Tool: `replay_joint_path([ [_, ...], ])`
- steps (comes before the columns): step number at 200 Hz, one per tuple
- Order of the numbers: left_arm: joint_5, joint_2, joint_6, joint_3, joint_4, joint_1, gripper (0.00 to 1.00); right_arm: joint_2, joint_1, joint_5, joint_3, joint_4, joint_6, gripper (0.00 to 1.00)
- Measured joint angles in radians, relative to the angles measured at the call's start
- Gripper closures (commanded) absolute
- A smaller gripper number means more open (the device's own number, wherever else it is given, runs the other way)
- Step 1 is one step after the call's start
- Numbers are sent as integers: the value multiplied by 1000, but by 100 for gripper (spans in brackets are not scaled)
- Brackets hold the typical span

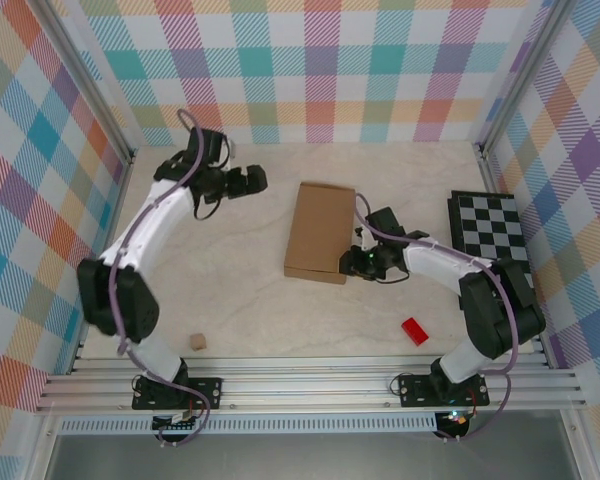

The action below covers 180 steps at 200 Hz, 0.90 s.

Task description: Fold the paper box

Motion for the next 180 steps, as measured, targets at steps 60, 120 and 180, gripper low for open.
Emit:
replay_joint_path([
  [60,-35,-227,-16,-390,57,-6,0,81,147,55,172,16,92,56],
  [120,-73,-351,-28,-445,111,-6,0,151,147,117,279,47,119,55],
  [180,-124,-455,-27,-490,114,-3,0,83,186,205,281,-79,63,55],
])
